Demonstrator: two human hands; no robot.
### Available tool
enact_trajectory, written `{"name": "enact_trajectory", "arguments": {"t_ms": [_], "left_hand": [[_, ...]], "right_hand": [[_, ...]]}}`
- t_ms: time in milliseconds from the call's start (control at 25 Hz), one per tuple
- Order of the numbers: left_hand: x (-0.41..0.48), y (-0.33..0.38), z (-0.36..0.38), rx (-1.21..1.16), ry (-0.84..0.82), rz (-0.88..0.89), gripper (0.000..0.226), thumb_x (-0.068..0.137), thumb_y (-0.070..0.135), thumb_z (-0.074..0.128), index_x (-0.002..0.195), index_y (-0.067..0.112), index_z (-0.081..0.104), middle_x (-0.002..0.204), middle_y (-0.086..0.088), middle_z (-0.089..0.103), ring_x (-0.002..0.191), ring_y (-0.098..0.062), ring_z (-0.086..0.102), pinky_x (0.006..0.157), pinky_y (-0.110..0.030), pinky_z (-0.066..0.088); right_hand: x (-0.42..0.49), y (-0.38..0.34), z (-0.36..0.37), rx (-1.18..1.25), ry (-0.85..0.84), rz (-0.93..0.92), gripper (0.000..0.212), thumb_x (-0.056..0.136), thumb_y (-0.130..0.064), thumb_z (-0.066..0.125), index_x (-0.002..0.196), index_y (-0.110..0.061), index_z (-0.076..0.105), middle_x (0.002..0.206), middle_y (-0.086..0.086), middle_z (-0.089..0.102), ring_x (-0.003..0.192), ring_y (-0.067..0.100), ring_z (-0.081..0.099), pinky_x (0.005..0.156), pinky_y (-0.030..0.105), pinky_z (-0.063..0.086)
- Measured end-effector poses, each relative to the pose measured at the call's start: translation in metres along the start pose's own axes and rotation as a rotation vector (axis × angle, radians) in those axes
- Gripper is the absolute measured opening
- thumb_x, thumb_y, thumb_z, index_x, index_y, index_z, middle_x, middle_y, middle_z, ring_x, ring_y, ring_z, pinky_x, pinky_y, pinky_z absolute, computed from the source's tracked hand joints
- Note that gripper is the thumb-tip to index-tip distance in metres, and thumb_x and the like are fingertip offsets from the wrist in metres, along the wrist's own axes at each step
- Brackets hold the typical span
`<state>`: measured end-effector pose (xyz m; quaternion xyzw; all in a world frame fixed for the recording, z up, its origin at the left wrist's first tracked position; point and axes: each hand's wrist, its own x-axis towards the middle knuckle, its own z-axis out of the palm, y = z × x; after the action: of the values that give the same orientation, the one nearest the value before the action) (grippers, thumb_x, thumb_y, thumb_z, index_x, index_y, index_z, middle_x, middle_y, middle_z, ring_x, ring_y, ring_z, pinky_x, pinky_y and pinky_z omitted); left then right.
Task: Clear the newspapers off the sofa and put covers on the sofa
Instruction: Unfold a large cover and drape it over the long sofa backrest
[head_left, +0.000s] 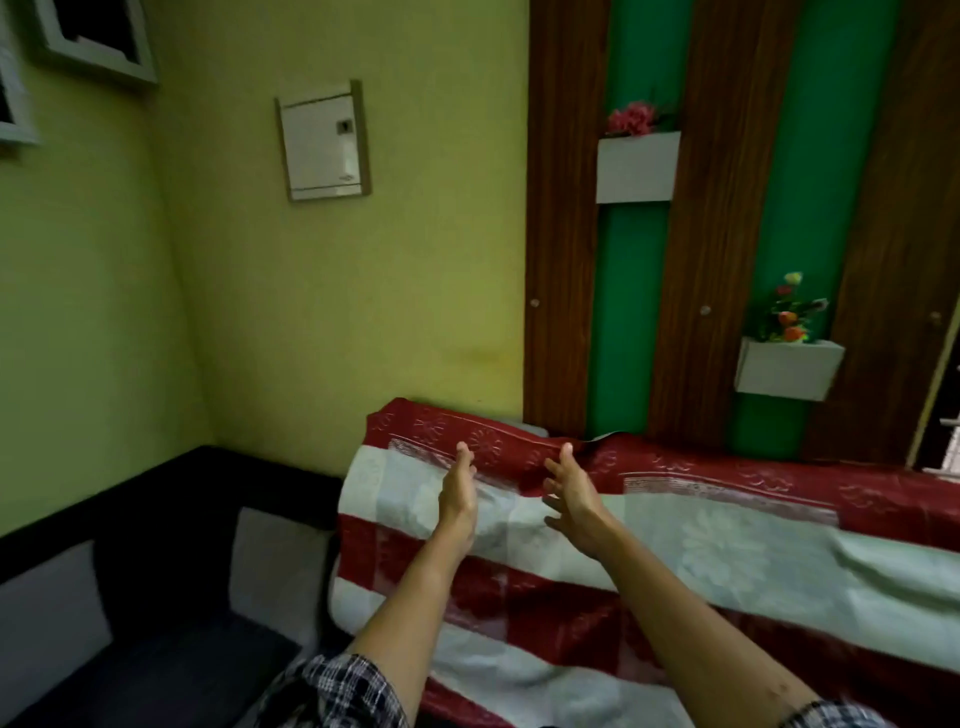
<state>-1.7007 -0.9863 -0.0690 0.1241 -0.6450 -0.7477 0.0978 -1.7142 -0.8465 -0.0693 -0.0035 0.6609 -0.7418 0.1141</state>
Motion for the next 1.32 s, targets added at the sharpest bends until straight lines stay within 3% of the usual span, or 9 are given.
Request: {"name": "enact_trajectory", "arguments": {"t_ms": [320, 480, 760, 1160, 1320], "left_hand": [[0.019, 0.036, -0.171, -0.002, -0.038, 0.003, 0.061, 0.098, 0.049, 0.019, 0.142, 0.010, 0.035, 0.149, -0.015, 0.032, 0.137, -0.030, 0.031, 0.112, -0.045, 0.019], [0.037, 0.036, -0.212, -0.039, -0.033, 0.002, 0.058, 0.099, 0.046, 0.020, 0.140, 0.009, 0.038, 0.148, -0.016, 0.034, 0.135, -0.032, 0.033, 0.111, -0.044, 0.022], [0.099, 0.031, -0.248, -0.016, -0.069, -0.031, 0.058, 0.100, 0.043, 0.019, 0.141, 0.006, 0.037, 0.147, -0.016, 0.035, 0.135, -0.031, 0.035, 0.110, -0.042, 0.024], [0.257, 0.046, -0.249, 0.040, -0.135, -0.027, 0.056, 0.100, 0.043, 0.020, 0.136, 0.007, 0.042, 0.141, -0.019, 0.042, 0.129, -0.031, 0.041, 0.103, -0.041, 0.030], [0.309, 0.036, -0.241, 0.074, -0.178, -0.050, 0.055, 0.100, 0.043, 0.022, 0.132, 0.005, 0.046, 0.138, -0.019, 0.046, 0.126, -0.032, 0.044, 0.101, -0.041, 0.033]], "right_hand": [[-0.011, 0.023, 0.165, 0.035, 0.046, 0.004, 0.069, 0.094, -0.061, 0.017, 0.147, -0.019, 0.025, 0.155, 0.009, 0.021, 0.140, 0.028, 0.024, 0.113, 0.051, 0.019], [0.002, 0.030, 0.199, -0.015, 0.041, -0.001, 0.069, 0.093, -0.061, 0.016, 0.147, -0.019, 0.026, 0.155, 0.009, 0.021, 0.140, 0.029, 0.024, 0.113, 0.051, 0.020], [0.068, 0.032, 0.237, -0.042, 0.087, -0.028, 0.072, 0.092, -0.063, 0.014, 0.147, -0.019, 0.025, 0.155, 0.009, 0.021, 0.140, 0.029, 0.025, 0.111, 0.051, 0.021], [0.210, 0.022, 0.259, -0.027, 0.230, -0.011, 0.069, 0.094, -0.059, 0.017, 0.144, -0.015, 0.033, 0.152, 0.011, 0.028, 0.139, 0.029, 0.026, 0.109, 0.052, 0.024], [0.253, 0.028, 0.264, -0.146, 0.253, 0.015, 0.068, 0.095, -0.058, 0.015, 0.144, -0.014, 0.033, 0.151, 0.010, 0.029, 0.139, 0.030, 0.027, 0.109, 0.051, 0.025]]}}
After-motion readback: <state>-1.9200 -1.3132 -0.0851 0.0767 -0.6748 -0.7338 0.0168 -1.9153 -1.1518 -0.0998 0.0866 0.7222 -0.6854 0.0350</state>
